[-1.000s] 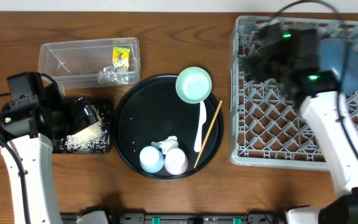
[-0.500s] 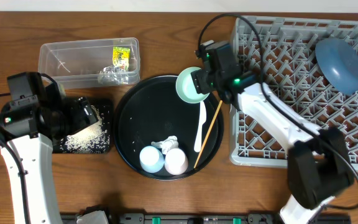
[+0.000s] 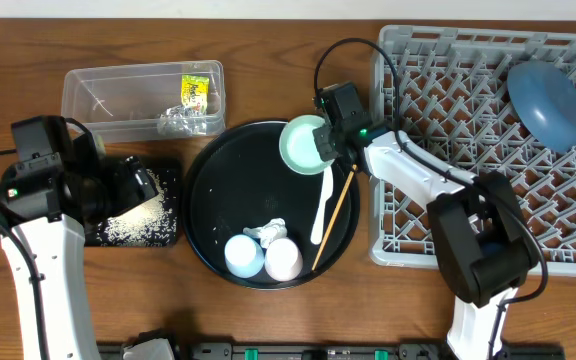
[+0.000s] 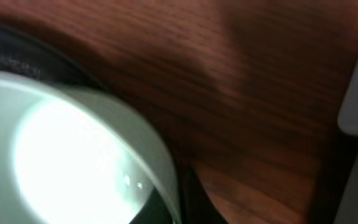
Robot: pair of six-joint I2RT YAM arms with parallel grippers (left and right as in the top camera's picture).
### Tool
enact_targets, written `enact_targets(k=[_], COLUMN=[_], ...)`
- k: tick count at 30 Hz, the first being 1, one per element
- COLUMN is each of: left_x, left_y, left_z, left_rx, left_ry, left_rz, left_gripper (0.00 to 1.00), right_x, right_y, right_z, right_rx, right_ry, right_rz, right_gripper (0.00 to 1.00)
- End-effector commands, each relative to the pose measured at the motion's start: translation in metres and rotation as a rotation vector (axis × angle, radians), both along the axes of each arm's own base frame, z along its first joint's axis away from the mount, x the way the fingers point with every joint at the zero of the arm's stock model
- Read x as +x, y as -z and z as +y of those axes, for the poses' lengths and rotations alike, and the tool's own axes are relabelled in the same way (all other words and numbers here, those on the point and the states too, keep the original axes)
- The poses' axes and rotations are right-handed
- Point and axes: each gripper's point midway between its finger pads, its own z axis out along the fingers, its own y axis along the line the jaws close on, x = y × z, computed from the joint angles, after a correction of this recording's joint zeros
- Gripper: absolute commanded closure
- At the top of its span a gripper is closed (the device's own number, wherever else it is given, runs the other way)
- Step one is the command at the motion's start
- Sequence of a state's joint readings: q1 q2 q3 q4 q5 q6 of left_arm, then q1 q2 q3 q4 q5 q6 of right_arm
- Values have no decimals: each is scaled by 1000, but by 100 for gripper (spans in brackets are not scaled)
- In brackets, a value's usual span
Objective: Sort waste into correct bins and load items into the dishwasher rack
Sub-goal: 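Grasp the mint-green bowl with the right gripper, then place the mint-green bowl into the dish rack beside the plate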
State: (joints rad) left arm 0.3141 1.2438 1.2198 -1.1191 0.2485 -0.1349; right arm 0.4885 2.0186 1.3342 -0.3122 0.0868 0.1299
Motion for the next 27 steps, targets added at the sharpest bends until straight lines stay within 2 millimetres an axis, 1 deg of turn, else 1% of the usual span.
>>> enact_targets(k=[1, 3, 4, 5, 7, 8, 10, 11, 12, 14, 17, 19, 20, 23, 25, 27], left_x=[1, 1, 1, 1, 1, 1, 1, 1, 1, 1, 1, 1, 1, 1, 1, 1], left_y=[-2, -2, -2, -2, -2, -2, -2, -2, -2, -2, -2, -2, -2, -2, -2, -2], left_z=[1, 1, 1, 1, 1, 2, 2, 1, 1, 1, 1, 1, 1, 1, 1, 1], left_rx=[-4, -4, -4, -4, -4, -4, -4, -4, -4, -4, -5, -5, -7, -8, -8, -8], left_ry=[-14, -14, -14, -14, -14, -14, -14, -14, -14, -14, -14, -14, -13, -13, -13, -13], left_rz=[-1, -1, -1, -1, -1, -1, -1, -1, -1, -1, -1, -1, -2, -2, -2, -2], left_gripper=[7, 7, 7, 7, 7, 7, 7, 7, 7, 7, 7, 7, 7, 7, 7, 7], right_x=[15, 21, 25, 27, 32, 32, 32, 30, 28, 19, -1, -10, -12, -15, -15, -10], right_y=[-48, -81, -107, -128, -172, -190, -221, -233, -244, -258, -267, -263, -258, -240, -229, -215], right_z=[-6, -15, -23, -30, -56, -69, -106, -129, -154, -207, -277, -314, -325, -346, -350, -350], right_rx=[-7, -28, -47, -68, -141, -180, -291, -359, -431, -579, -757, -843, -871, -961, -1012, -1042], right_ry=[44, 61, 65, 73, 128, 161, 263, 337, 423, 600, 850, 960, 983, 1019, 1031, 1022], right_rz=[-113, -187, -245, -296, -413, -459, -539, -566, -586, -598, -573, -533, -509, -440, -409, -383], right_gripper=[99, 99, 99, 99, 99, 99, 99, 99, 99, 99, 99, 99, 99, 99, 99, 99])
